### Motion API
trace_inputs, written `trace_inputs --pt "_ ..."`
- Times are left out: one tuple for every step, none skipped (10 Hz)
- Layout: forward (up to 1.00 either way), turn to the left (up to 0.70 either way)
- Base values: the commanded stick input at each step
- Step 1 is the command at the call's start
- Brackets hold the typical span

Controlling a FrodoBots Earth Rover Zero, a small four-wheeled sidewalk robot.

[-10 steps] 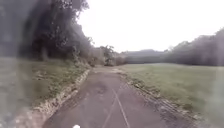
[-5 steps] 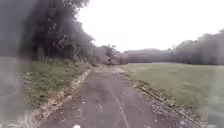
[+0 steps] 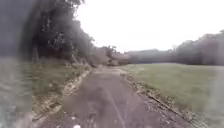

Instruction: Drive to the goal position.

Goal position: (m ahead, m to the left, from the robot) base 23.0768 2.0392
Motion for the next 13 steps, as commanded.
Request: trace_inputs --pt "0.85 0.33" --pt "0.85 0.22" --pt "0.85 0.11" --pt "0.85 0.0" --pt "0.85 0.0" --pt "0.85 0.0" --pt "0.85 0.0" --pt "0.85 0.0" --pt "0.85 0.23" --pt "0.85 0.3" --pt "0.85 0.07" --pt "0.85 0.03" --pt "0.85 0.0"
